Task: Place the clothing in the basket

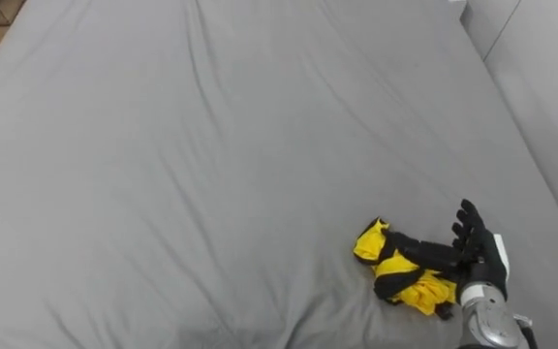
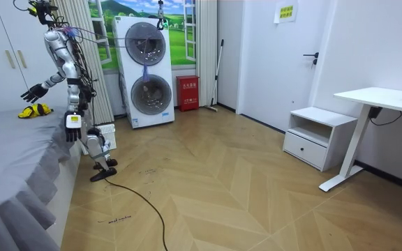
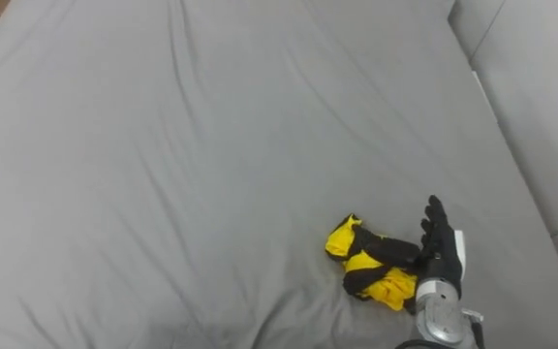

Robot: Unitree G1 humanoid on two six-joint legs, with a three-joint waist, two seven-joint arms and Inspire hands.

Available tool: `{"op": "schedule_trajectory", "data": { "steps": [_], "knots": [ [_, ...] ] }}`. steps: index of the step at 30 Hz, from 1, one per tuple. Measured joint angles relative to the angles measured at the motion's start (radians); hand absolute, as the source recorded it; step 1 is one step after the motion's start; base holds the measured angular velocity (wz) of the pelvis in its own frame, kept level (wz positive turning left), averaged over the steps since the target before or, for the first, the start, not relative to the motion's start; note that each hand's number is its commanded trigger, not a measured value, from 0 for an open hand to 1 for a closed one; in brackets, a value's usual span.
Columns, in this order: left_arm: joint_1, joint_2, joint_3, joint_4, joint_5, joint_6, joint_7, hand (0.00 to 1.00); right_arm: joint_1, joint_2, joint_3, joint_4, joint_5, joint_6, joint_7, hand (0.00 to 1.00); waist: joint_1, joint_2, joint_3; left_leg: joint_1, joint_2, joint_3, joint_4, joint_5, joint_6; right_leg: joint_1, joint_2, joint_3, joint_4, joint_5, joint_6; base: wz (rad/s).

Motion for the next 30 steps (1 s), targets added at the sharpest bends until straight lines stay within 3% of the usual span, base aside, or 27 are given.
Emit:
{"op": "schedule_trajectory", "data": {
  "steps": [7,9,16,26,30],
  "knots": [
    [-0.023,0.010,-0.006,0.012,-0.004,0.017,0.001,0.00,-0.029,0.002,0.083,0.088,-0.061,0.009,0.045,0.00,0.016,-0.008,0.0048,-0.017,-0.004,-0.009,0.005,0.002,0.002,-0.011,-0.003,-0.007,-0.005,0.000,0.000,0.06],
    [-0.035,0.012,-0.007,0.011,-0.004,0.029,0.003,0.00,-0.037,0.003,0.107,0.131,-0.119,0.031,0.052,0.00,0.027,-0.012,0.0007,-0.043,-0.004,-0.011,0.007,0.004,0.003,-0.033,-0.004,-0.009,-0.006,0.000,0.001,0.00],
    [-0.035,0.025,-0.018,0.017,-0.045,0.037,0.017,0.00,-0.094,0.001,0.106,0.297,-0.193,0.020,0.036,0.00,0.019,-0.025,-0.0023,-0.053,-0.006,-0.025,0.003,0.005,0.004,-0.037,-0.006,-0.044,-0.007,0.002,0.003,0.09],
    [-0.042,0.027,-0.014,0.017,-0.044,0.059,0.017,0.00,-0.115,-0.020,0.074,0.420,-0.271,0.017,0.035,0.00,0.006,-0.024,-0.0013,-0.069,-0.009,-0.033,0.020,0.006,0.006,-0.038,-0.010,-0.057,-0.008,0.002,0.003,0.03],
    [-0.046,0.029,-0.005,0.020,-0.041,0.074,0.017,0.00,-0.111,-0.021,0.058,0.450,-0.272,0.016,-0.001,0.00,-0.005,-0.021,-0.0046,-0.090,-0.011,-0.032,0.023,0.010,0.010,-0.056,-0.013,-0.057,-0.011,0.002,0.003,0.01]
  ]
}}
